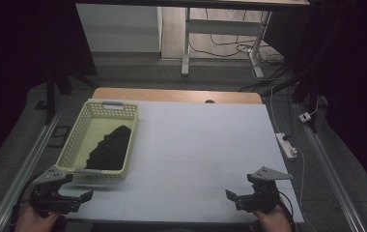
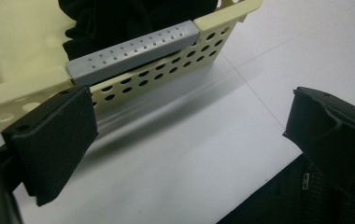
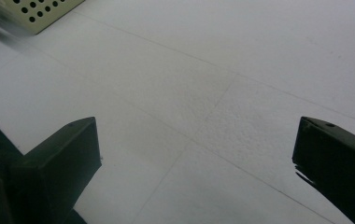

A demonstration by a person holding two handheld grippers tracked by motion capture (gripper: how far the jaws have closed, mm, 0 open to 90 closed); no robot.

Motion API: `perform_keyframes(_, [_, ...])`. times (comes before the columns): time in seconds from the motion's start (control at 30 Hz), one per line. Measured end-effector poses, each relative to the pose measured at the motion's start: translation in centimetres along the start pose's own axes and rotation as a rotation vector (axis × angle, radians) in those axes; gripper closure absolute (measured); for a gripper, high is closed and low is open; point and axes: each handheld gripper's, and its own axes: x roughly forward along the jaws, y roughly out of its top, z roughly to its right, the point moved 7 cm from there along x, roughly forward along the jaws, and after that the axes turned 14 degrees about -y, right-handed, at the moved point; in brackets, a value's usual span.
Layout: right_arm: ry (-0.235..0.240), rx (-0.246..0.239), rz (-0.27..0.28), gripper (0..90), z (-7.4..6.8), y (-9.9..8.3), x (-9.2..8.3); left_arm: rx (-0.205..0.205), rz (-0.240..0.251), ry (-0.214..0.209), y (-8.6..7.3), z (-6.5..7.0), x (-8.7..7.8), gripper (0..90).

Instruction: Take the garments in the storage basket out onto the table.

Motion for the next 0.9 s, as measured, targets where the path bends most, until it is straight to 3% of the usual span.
perform_keyframes(0.2, [0.024,0.000,-0.026,0.2,-0.17,-0.06,0.25,-0.033,-0.001,-0.025,-0.04,-0.25,0.05,2.7])
perform_keyframes(0.37, [0.016,0.015,-0.027,0.0,0.04,-0.07,0.25,-0.029,-0.015,-0.025,-0.06,-0.20,0.18,2.8])
perform_keyframes(0.5, [0.023,0.024,-0.027,0.0,0.07,-0.06,0.26,-0.021,-0.025,-0.057,-0.09,-0.09,0.25,2.6])
perform_keyframes(0.73, [0.024,0.006,-0.035,0.0,-0.06,-0.10,0.33,-0.032,-0.032,-0.042,-0.11,-0.20,0.33,1.6])
perform_keyframes(0.9, [0.029,-0.004,-0.044,0.0,-0.21,-0.14,0.40,-0.011,-0.039,-0.038,-0.08,-0.01,0.36,0.0])
